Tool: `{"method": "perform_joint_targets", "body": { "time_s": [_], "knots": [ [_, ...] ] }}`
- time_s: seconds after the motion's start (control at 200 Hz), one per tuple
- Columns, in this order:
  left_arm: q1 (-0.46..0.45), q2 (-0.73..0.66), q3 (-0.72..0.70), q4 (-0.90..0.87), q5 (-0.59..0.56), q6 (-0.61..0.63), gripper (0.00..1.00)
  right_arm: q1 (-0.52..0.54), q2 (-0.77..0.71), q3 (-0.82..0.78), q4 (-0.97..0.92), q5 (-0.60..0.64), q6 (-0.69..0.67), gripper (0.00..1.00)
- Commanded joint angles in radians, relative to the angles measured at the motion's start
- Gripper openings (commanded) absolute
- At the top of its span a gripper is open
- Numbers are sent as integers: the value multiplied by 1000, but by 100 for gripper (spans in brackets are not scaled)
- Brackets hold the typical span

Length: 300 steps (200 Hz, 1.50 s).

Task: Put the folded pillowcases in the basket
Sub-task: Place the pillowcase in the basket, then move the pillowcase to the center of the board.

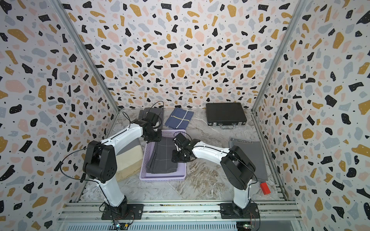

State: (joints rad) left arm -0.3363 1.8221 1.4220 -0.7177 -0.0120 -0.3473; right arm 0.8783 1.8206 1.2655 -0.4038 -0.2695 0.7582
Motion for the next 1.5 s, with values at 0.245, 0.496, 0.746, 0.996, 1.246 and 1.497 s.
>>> {"method": "perform_joint_targets", "body": {
  "time_s": [0.245,0.496,0.746,0.996,1.246,1.497],
  "knots": [
    [8,-122,91,-44,-53,22,78,18,-211,37,-204,196,-62,55],
    [-136,-292,0,-37,-37,-44,69,-297,-400,-93,-379,371,-177,23],
    [-380,-281,-57,26,-46,-124,69,-850,-364,-167,-342,264,-257,32],
    [-483,-186,-15,59,-5,-134,67,-1006,-189,-218,-240,229,-177,26],
    [-520,-160,14,61,23,-137,67,-1006,-53,-271,-153,105,-139,21],
    [-523,-178,35,66,17,-139,68,-830,-119,-402,-44,-47,-34,20]
  ]
}}
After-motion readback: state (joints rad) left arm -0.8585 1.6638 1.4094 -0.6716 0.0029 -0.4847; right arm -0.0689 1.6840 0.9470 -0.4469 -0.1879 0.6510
